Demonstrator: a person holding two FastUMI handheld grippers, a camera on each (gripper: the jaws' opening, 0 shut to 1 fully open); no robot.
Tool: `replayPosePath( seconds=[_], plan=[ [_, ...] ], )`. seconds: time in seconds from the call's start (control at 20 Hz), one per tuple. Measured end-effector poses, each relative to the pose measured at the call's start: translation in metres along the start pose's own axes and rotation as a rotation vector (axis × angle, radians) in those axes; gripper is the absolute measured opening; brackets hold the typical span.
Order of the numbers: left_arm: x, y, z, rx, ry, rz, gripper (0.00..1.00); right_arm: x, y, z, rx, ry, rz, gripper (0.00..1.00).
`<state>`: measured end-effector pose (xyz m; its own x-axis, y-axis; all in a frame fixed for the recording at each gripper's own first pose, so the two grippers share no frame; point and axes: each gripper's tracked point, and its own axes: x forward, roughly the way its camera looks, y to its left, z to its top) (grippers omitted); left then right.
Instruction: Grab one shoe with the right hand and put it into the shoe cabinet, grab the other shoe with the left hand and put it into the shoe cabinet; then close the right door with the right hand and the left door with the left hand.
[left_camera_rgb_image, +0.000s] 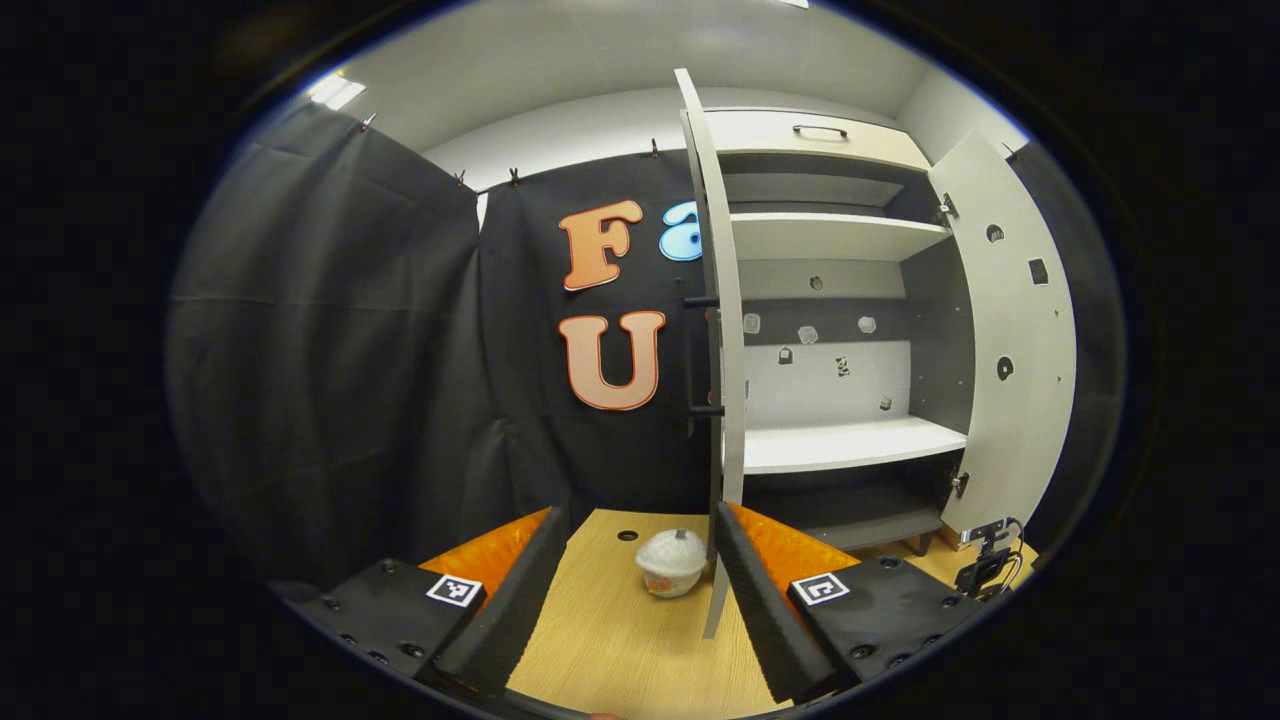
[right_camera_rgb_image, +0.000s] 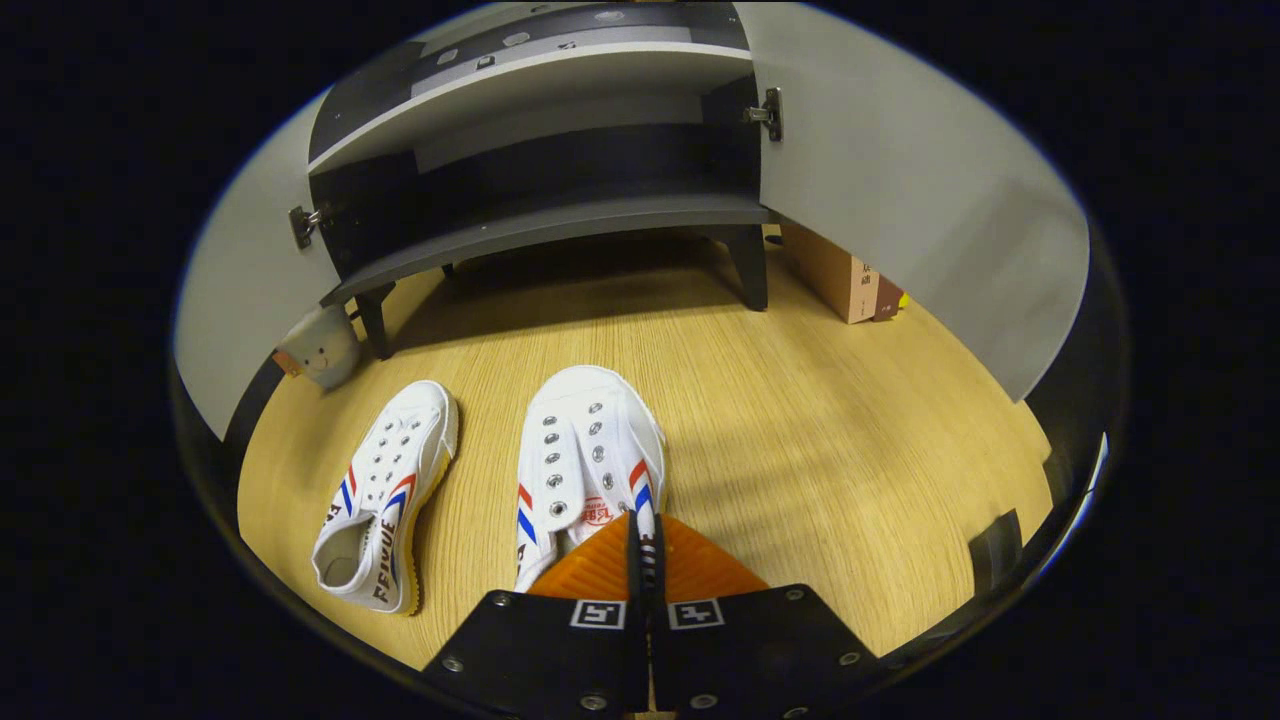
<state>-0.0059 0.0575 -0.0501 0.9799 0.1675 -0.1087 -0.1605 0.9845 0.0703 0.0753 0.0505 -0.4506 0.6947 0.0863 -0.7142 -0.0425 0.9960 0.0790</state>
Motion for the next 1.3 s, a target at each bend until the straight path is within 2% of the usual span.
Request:
replayPosePath(
  seconds=[0.1,0.25,0.3,0.5,0.7,0.8,1.3],
  plan=[
    [0.002,-0.001,0.000,0.000,-0.003,-0.005,0.97,-0.012,0.003,0.009,0.012,-0.020,0.003,0.01],
    [0.004,-0.007,-0.001,-0.013,-0.004,-0.024,0.94,-0.038,0.003,0.034,0.041,-0.050,0.004,0.01],
    [0.005,-0.009,-0.001,-0.015,-0.005,-0.032,0.97,-0.048,0.004,0.046,0.056,-0.068,0.003,0.01],
    [0.008,-0.016,0.006,-0.009,-0.029,-0.059,0.96,-0.088,0.011,0.102,0.066,-0.141,0.002,0.01],
    [0.012,-0.022,0.004,-0.013,-0.028,-0.084,0.94,-0.124,0.031,0.159,0.079,-0.201,0.047,0.01],
    [0.015,-0.025,0.002,-0.023,-0.027,-0.099,0.94,-0.135,0.039,0.186,0.078,-0.236,0.076,0.01],
    [0.036,-0.006,0.004,-0.020,-0.041,-0.064,0.97,-0.149,0.075,0.354,0.057,-0.412,0.089,0.01]
  ],
)
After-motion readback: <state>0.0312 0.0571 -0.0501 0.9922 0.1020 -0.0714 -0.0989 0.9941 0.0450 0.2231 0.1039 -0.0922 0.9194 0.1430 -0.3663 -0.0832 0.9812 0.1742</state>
